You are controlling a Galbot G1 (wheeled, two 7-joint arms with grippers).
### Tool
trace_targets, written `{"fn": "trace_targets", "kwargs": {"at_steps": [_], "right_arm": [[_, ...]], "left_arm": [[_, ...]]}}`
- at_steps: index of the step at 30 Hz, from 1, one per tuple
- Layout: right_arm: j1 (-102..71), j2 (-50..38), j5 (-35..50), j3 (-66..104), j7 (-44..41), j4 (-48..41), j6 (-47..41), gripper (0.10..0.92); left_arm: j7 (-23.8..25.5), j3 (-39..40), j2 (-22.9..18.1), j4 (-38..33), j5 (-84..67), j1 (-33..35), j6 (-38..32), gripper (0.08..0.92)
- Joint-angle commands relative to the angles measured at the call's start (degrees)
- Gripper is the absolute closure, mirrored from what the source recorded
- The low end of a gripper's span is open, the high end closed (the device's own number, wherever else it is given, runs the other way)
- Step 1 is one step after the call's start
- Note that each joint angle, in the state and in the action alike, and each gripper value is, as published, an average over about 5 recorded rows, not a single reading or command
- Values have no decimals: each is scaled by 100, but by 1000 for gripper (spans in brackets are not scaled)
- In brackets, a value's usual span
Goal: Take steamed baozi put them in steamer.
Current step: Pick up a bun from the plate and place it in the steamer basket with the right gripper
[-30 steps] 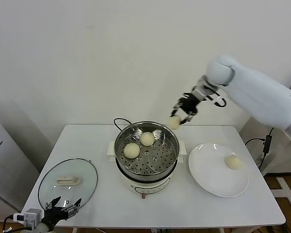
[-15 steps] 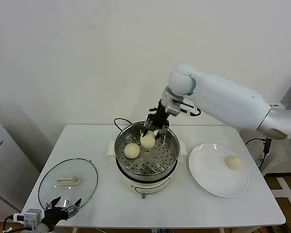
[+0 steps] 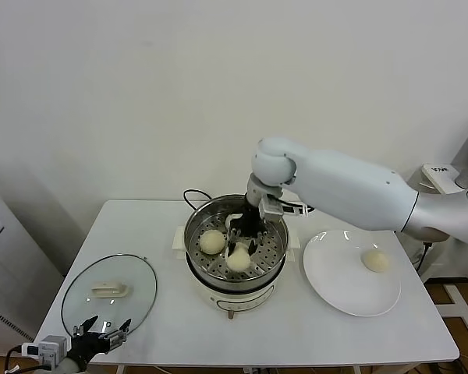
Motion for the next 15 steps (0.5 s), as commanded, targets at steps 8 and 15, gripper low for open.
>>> {"fn": "trace_targets", "kwargs": {"at_steps": [8, 15], "right_arm": [[-628, 38, -766, 123, -13, 186, 149, 548], [-625, -16, -1030, 525, 82, 121, 109, 375]], "left_arm": [[6, 0, 3, 6, 1, 12, -12, 177], [6, -6, -3, 2, 1, 31, -13, 177]]}}
